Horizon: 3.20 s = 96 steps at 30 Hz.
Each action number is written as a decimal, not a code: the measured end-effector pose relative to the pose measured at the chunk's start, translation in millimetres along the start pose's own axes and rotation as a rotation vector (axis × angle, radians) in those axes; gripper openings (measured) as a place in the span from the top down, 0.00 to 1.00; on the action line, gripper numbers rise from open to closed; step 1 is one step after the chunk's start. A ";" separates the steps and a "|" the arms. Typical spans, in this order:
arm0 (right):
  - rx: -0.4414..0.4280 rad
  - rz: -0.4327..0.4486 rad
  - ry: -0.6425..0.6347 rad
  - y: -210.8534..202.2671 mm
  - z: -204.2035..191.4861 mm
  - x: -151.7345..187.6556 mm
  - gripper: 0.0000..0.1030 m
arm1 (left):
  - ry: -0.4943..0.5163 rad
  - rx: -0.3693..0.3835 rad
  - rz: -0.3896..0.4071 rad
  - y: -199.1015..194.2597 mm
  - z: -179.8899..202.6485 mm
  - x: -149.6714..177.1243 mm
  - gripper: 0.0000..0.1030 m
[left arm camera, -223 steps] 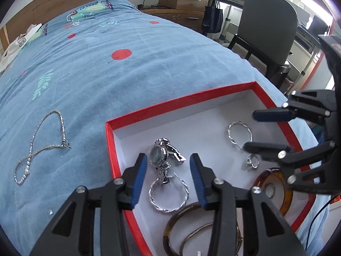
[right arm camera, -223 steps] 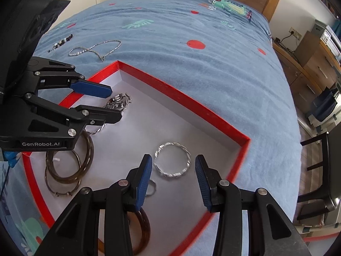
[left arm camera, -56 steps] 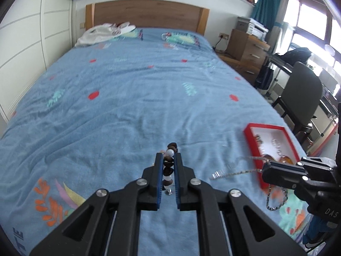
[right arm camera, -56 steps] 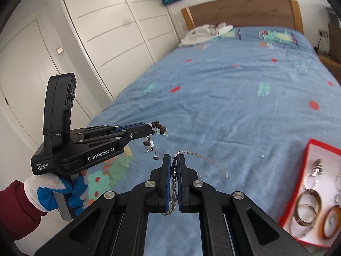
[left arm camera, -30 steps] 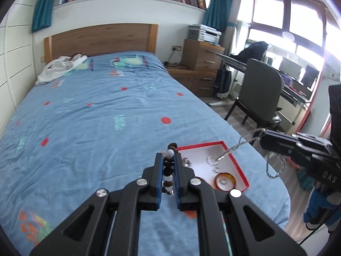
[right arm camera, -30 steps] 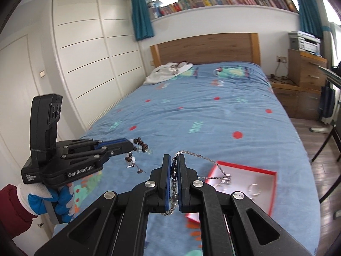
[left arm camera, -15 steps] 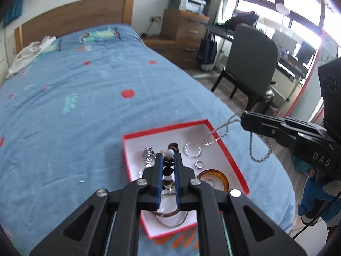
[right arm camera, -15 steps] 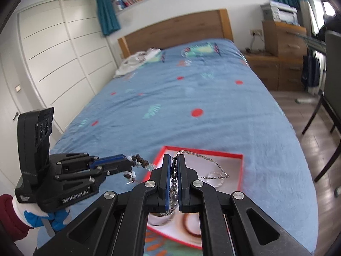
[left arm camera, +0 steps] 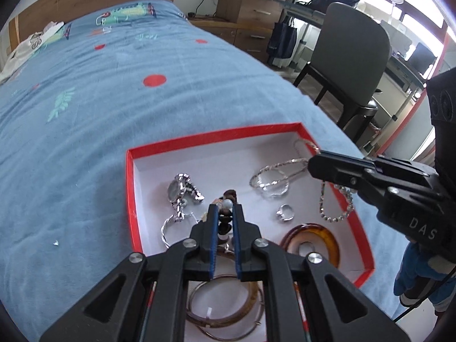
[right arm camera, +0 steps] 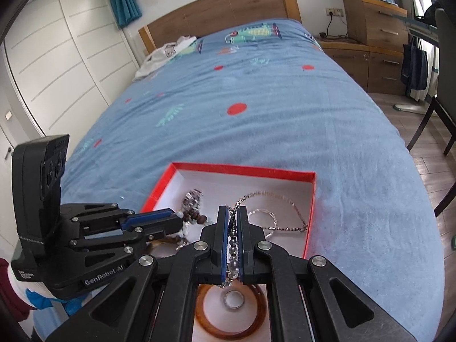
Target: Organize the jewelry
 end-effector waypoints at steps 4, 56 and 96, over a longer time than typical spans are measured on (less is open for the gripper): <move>0.009 -0.021 0.014 7.8 10.6 6.2 0.94 | -0.008 -0.003 -0.021 11.3 -3.2 4.3 0.91; 0.100 0.006 0.014 -61.4 -49.1 52.0 0.42 | -0.083 -0.134 0.031 -96.5 -28.8 58.9 0.49; 0.160 0.122 -0.046 -146.2 -208.9 135.3 0.01 | -0.255 -0.466 0.270 -325.7 -124.5 196.7 0.37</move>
Point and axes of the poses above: each gripper's, at about its wrist camera, not at the fingertips, and y roughly the way its jaws point, z to its right, x to its underside, the point moved 4 cm from there along y, roughly the way its jaws point, and after that the axes turned 12 degrees about -x, right-handed, at the moved point
